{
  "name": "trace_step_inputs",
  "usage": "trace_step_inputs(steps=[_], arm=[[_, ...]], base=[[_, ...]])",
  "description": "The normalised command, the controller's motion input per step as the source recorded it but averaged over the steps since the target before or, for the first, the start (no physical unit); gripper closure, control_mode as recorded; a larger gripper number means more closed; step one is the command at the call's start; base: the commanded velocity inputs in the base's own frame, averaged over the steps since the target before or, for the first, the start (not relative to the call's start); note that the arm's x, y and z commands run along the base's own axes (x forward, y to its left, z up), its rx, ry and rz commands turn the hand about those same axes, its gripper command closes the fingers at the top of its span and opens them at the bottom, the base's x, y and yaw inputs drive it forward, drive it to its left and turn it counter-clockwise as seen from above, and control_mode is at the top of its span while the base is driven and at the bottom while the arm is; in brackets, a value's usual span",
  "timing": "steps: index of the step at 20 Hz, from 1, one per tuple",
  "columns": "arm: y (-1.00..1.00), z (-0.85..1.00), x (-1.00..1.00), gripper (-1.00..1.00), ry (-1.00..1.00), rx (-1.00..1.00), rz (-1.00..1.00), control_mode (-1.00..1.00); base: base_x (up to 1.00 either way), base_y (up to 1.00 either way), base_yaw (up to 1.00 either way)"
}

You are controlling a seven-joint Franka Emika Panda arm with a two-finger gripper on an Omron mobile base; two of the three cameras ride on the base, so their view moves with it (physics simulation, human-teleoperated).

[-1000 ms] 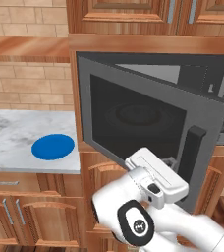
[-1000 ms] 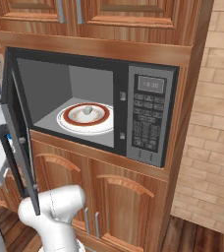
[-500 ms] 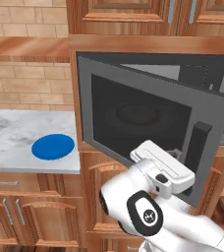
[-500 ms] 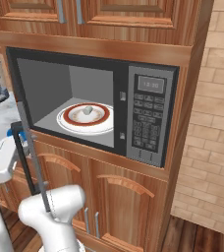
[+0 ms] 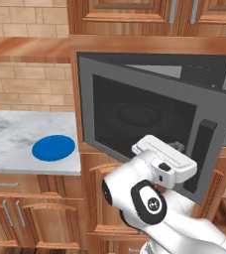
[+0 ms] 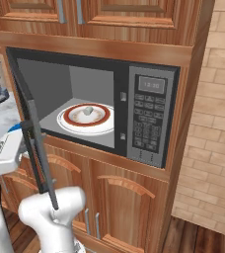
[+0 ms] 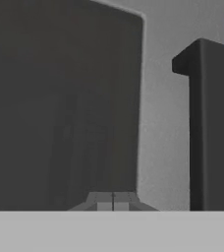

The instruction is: Pick the marshmallow from the counter and place it in the microwave. Then turn on the microwave.

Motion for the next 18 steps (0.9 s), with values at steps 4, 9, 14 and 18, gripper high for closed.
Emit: trace_step_inputs(steps=[4, 9, 14, 18], arm=[[-0.11, 0.01, 0.20, 1.00, 0.08, 0.00, 0.05, -1.00], [-0.12, 0.00, 0.21, 1.00, 0.10, 0.00, 0.06, -1.00], [-0.11, 0.00, 0.19, 1.00, 0.10, 0.00, 0.07, -1.00], [-0.14, 0.00, 0.15, 1.00, 0.09, 0.00, 0.07, -1.00]], base=[[0.00, 0.00, 0.00], [0.00, 0.00, 0.00], [0.00, 0.00, 0.00], [0.00, 0.00, 0.00]])
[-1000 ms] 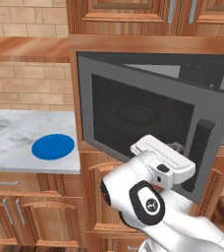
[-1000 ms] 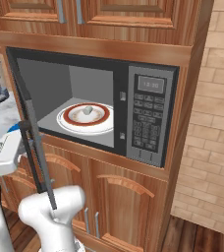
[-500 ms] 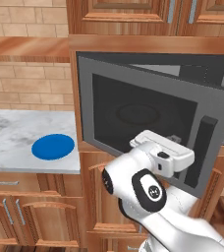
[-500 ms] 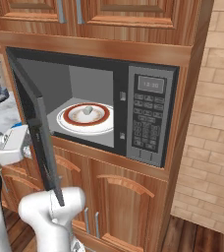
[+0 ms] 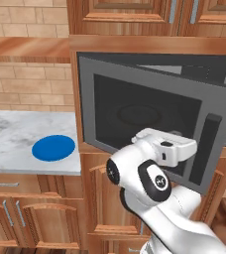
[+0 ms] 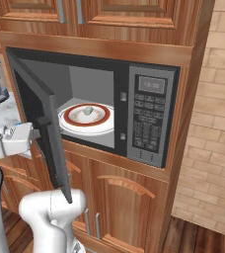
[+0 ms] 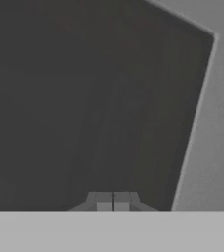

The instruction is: Pick the marshmallow from the counter and place it in the microwave. Then turn on the microwave.

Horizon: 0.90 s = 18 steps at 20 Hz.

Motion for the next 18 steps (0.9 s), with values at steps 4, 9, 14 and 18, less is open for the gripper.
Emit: trace_step_inputs(steps=[4, 9, 14, 18], arm=[[-0.12, 0.00, 0.18, 1.00, 0.09, 0.00, 0.07, -1.00], [-0.10, 0.00, 0.21, 1.00, 0.08, 0.00, 0.09, -1.00], [-0.15, 0.00, 0.17, 1.00, 0.06, 0.00, 0.11, -1.00], [-0.17, 0.00, 0.10, 1.00, 0.03, 0.00, 0.11, -1.00]], base=[[0.00, 0.00, 0.00], [0.00, 0.00, 0.00], [0.00, 0.00, 0.00], [0.00, 0.00, 0.00]])
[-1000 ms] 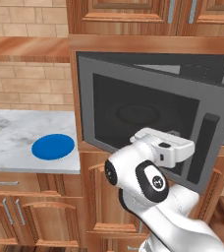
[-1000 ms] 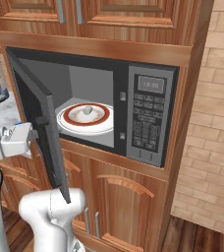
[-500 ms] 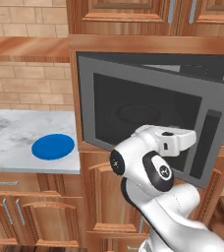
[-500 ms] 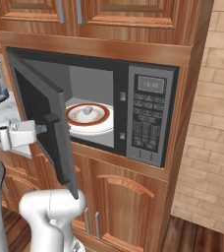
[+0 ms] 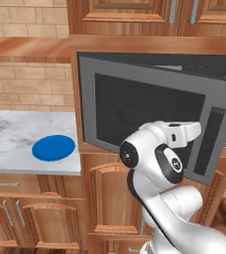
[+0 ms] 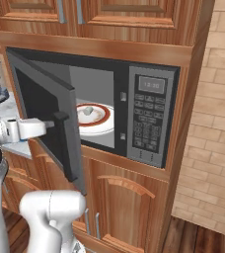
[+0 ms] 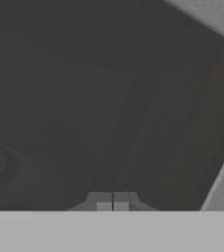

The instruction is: Pick the marshmallow from the counter and place it in the microwave. Then turn on the microwave.

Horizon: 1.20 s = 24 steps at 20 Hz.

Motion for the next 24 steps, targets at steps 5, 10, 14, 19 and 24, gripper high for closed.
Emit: trace_step_inputs(steps=[5, 10, 14, 19, 24], arm=[[-0.15, 0.00, 0.11, 1.00, 0.02, 0.00, 0.10, -1.00], [-0.15, 0.00, 0.16, 1.00, 0.00, 0.00, 0.09, -1.00], [-0.19, 0.00, 0.19, 1.00, 0.00, 0.00, 0.09, -1.00], [-0.22, 0.00, 0.18, 1.00, 0.00, 0.00, 0.09, -1.00], [-0.19, -0.01, 0.22, 1.00, 0.05, 0.00, 0.10, -1.00]], base=[[0.00, 0.00, 0.00], [0.00, 0.00, 0.00], [0.00, 0.00, 0.00], [0.00, 0.00, 0.00], [0.00, 0.00, 0.00]])
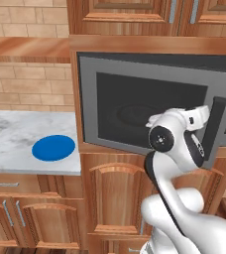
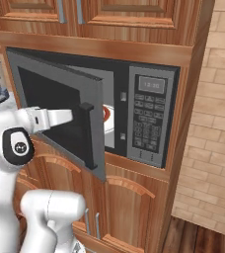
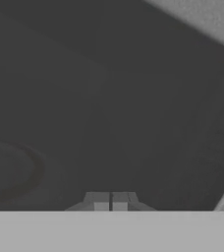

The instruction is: Pick the marshmallow from the counter and place it in the microwave. Then turn on the microwave.

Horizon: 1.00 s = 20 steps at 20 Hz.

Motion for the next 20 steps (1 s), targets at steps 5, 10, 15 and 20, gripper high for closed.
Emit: trace_step_inputs(steps=[5, 10, 15, 20], arm=[[-0.16, -0.02, 0.24, 1.00, 0.07, 0.00, 0.09, -1.00], [-0.18, 0.00, 0.29, 1.00, 0.08, 0.01, 0.08, -1.00], [-0.14, 0.00, 0.33, 1.00, 0.09, 0.01, 0.06, -1.00], [-0.08, 0.00, 0.32, 1.00, 0.08, 0.00, 0.06, -1.00]], base=[[0.00, 0.00, 0.00], [0.00, 0.00, 0.00], [0.00, 0.00, 0.00], [0.00, 0.00, 0.00]])
